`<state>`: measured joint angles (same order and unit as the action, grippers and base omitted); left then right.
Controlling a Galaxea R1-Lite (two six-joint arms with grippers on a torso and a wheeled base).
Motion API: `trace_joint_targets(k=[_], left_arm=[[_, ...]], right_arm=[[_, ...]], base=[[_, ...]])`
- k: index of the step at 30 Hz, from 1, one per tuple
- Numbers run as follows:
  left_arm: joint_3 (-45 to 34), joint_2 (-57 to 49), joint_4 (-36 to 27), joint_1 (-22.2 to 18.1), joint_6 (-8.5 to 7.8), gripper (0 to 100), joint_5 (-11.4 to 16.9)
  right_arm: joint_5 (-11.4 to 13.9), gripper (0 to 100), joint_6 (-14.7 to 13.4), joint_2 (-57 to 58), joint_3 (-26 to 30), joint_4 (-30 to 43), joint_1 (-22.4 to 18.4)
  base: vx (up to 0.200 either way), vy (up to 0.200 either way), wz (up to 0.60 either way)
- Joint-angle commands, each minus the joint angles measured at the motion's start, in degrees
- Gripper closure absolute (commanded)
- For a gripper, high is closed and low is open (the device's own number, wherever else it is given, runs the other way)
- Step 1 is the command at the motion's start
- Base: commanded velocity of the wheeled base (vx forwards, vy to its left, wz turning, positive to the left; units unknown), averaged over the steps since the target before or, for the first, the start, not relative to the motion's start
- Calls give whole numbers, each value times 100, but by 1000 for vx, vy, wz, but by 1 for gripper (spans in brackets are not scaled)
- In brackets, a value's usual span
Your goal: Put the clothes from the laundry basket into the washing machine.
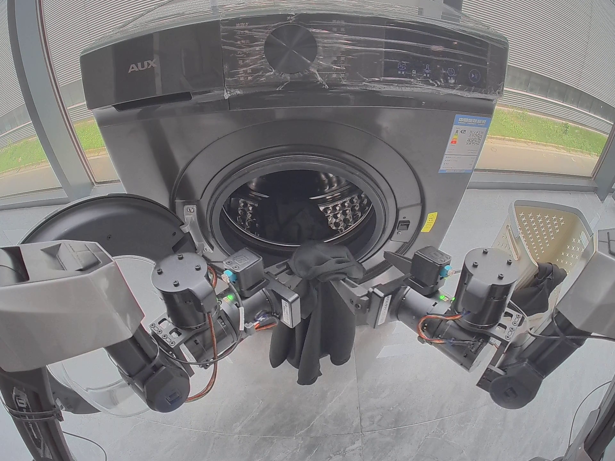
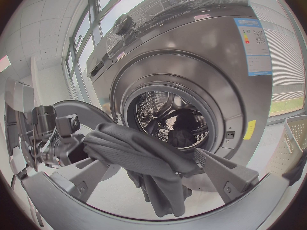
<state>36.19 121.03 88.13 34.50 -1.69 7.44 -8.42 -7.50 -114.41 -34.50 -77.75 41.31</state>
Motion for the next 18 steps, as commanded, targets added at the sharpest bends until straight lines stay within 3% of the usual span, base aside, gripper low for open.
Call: trace_joint_targets(k=[1, 9, 18], left_arm=[[-60, -317, 3, -180, -6, 100, 39], [-192, -572, 20, -198, 20, 100, 197], [-367, -923, 38, -198, 29, 100, 627]], right_arm=[[60, 0, 20, 367, 585, 14, -282], [218, 0, 3, 296, 1209, -12, -414], [174, 0, -6, -503, 1121, -91, -748]], base=[[0, 0, 0], [0, 0, 0], [0, 0, 0]])
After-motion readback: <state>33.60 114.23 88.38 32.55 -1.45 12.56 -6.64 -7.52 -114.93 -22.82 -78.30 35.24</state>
